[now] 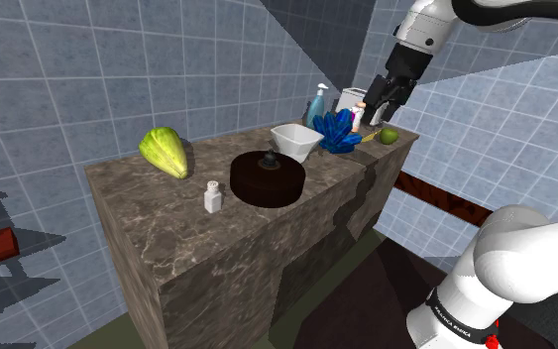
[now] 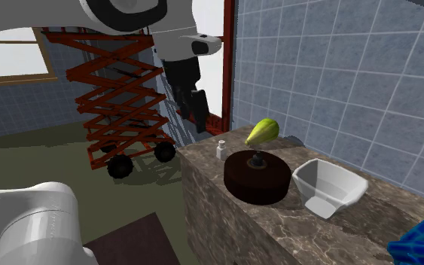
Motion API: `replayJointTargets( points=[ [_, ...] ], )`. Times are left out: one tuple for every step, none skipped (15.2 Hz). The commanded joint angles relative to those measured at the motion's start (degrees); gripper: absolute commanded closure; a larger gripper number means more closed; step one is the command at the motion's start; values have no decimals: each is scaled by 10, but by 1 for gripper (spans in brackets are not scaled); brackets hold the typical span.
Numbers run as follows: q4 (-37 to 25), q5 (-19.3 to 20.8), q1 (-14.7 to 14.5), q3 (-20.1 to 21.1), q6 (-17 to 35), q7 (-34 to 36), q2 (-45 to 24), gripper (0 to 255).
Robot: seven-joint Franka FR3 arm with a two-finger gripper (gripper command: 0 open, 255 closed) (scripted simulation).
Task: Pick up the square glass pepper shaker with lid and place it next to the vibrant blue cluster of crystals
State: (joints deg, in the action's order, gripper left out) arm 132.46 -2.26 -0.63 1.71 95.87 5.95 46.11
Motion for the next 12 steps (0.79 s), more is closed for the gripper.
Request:
replayJointTargets(
  points=[
    [0, 0, 0, 0, 0, 0, 0, 0],
    [1, -5, -2, 6, 14, 5, -15, 0],
    [1, -9, -5, 12, 29, 10, -30, 0],
    [1, -13, -7, 17, 43, 16, -46, 0],
    [-1, -17, -9, 23, 56, 21, -63, 0],
    [-2, -20, -11, 29, 70, 26, -79, 0],
    [-5, -24, -13, 34, 83, 31, -97, 0],
    [-9, -27, -15, 40, 96, 35, -114, 0],
    [-13, -29, -17, 46, 109, 40, -132, 0],
    [-17, -32, -19, 51, 122, 45, -151, 0],
    [-23, -34, -20, 57, 134, 50, -169, 0],
    [-29, -36, -22, 62, 145, 55, -188, 0]
  ],
)
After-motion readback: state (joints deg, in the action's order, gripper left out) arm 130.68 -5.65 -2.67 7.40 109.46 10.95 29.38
